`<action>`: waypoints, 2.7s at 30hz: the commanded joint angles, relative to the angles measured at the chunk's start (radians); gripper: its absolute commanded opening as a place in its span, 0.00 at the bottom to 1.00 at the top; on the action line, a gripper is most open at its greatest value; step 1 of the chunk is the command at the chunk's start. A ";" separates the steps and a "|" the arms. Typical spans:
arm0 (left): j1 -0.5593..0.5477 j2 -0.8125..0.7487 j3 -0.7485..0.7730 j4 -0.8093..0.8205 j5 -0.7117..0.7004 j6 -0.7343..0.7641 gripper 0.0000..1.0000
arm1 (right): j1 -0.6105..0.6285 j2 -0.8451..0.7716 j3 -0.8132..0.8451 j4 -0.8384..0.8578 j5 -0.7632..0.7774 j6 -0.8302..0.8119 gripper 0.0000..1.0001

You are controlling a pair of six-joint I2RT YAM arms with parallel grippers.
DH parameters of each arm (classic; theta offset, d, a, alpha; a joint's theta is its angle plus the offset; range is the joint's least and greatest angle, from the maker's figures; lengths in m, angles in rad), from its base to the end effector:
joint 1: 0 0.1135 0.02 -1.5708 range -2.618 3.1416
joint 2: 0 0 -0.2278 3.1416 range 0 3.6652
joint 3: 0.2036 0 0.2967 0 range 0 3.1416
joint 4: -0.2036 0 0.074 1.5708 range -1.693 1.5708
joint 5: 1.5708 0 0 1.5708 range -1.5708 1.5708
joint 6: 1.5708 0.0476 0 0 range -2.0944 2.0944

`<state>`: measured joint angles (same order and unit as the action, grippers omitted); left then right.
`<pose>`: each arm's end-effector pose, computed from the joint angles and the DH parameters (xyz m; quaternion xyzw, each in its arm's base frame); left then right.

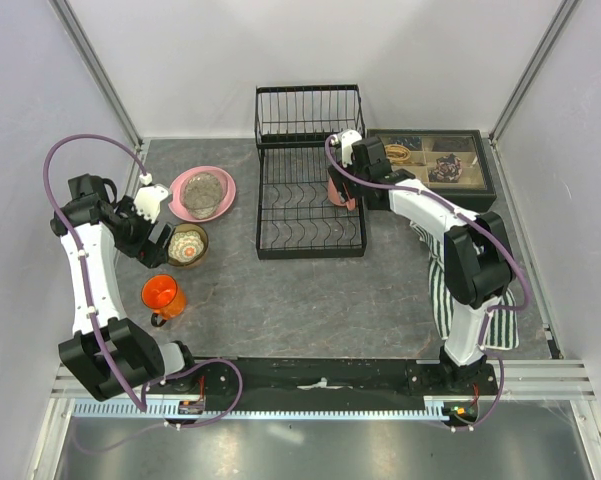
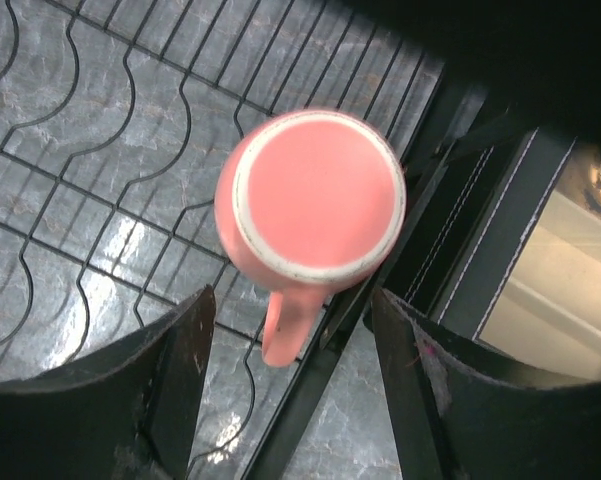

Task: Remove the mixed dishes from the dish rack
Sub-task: Pick up the cup from the dish rack.

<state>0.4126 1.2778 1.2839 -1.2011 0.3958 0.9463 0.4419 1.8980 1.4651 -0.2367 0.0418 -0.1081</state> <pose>0.2709 0.0985 0.2837 0.2894 0.9194 -0.0352 0.2638 0.4324 0.2024 0.1863 -0.2356 0.8686 0.0538 0.4325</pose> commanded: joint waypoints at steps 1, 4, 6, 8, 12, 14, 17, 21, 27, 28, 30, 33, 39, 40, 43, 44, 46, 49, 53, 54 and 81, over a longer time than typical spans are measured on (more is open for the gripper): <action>0.002 -0.012 0.003 -0.005 0.029 -0.009 0.99 | 0.012 -0.025 -0.041 -0.041 -0.020 0.002 0.71; 0.002 -0.011 -0.003 0.000 0.031 -0.009 0.99 | 0.014 -0.045 -0.055 -0.036 -0.025 0.002 0.71; 0.000 -0.011 -0.006 0.002 0.031 -0.011 0.99 | 0.015 -0.054 -0.064 -0.035 -0.026 0.001 0.71; 0.002 -0.012 -0.012 0.001 0.028 -0.011 0.99 | 0.017 -0.059 -0.069 -0.033 -0.028 -0.001 0.71; 0.002 -0.014 -0.015 0.002 0.031 -0.012 0.99 | 0.017 -0.053 -0.078 -0.030 -0.028 -0.007 0.71; 0.002 -0.015 -0.018 0.000 0.034 -0.011 0.99 | 0.018 -0.054 -0.087 -0.013 -0.023 -0.013 0.71; 0.000 -0.017 -0.027 0.002 0.035 -0.012 0.99 | 0.018 -0.048 -0.107 0.010 -0.011 -0.025 0.71; 0.002 -0.017 -0.041 0.002 0.035 -0.014 0.99 | 0.020 -0.050 -0.150 0.048 0.013 -0.044 0.70; 0.002 -0.009 -0.046 0.009 0.038 -0.021 0.99 | 0.020 -0.048 -0.195 0.105 0.030 -0.068 0.70; 0.002 -0.006 -0.046 0.008 0.038 -0.020 0.99 | 0.021 -0.048 -0.198 0.109 0.032 -0.070 0.70; 0.002 0.000 -0.046 0.009 0.038 -0.023 0.99 | 0.021 -0.043 -0.201 0.122 0.032 -0.076 0.70; 0.002 0.005 -0.049 0.012 0.040 -0.026 0.99 | 0.020 -0.034 -0.195 0.134 0.032 -0.088 0.70; 0.002 0.011 -0.054 0.017 0.040 -0.027 0.99 | 0.023 -0.002 -0.160 0.152 0.049 -0.116 0.69; 0.002 0.011 -0.054 0.017 0.040 -0.027 0.99 | 0.023 0.003 -0.157 0.152 0.049 -0.119 0.69; 0.002 0.012 -0.060 0.021 0.038 -0.029 0.99 | 0.023 0.021 -0.146 0.162 0.046 -0.122 0.67; 0.002 0.015 -0.061 0.021 0.035 -0.029 0.99 | 0.023 0.027 -0.141 0.166 0.046 -0.122 0.66; 0.000 0.015 -0.061 0.021 0.035 -0.029 0.99 | 0.023 0.030 -0.141 0.174 0.044 -0.122 0.65; 0.000 0.018 -0.061 0.025 0.032 -0.030 0.98 | 0.026 0.036 -0.141 0.188 0.046 -0.122 0.59; 0.002 0.023 -0.061 0.025 0.032 -0.030 0.99 | 0.026 0.038 -0.147 0.189 0.041 -0.122 0.50; 0.000 0.025 -0.061 0.028 0.034 -0.032 0.99 | 0.029 0.038 -0.149 0.191 0.041 -0.122 0.48; 0.000 0.008 -0.066 0.031 0.098 -0.030 0.98 | 0.046 -0.057 -0.192 0.159 -0.092 -0.074 0.00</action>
<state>0.4126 1.3064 1.2140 -1.1904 0.4339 0.9325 0.4732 1.9251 1.2881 -0.0654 0.0261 -0.2134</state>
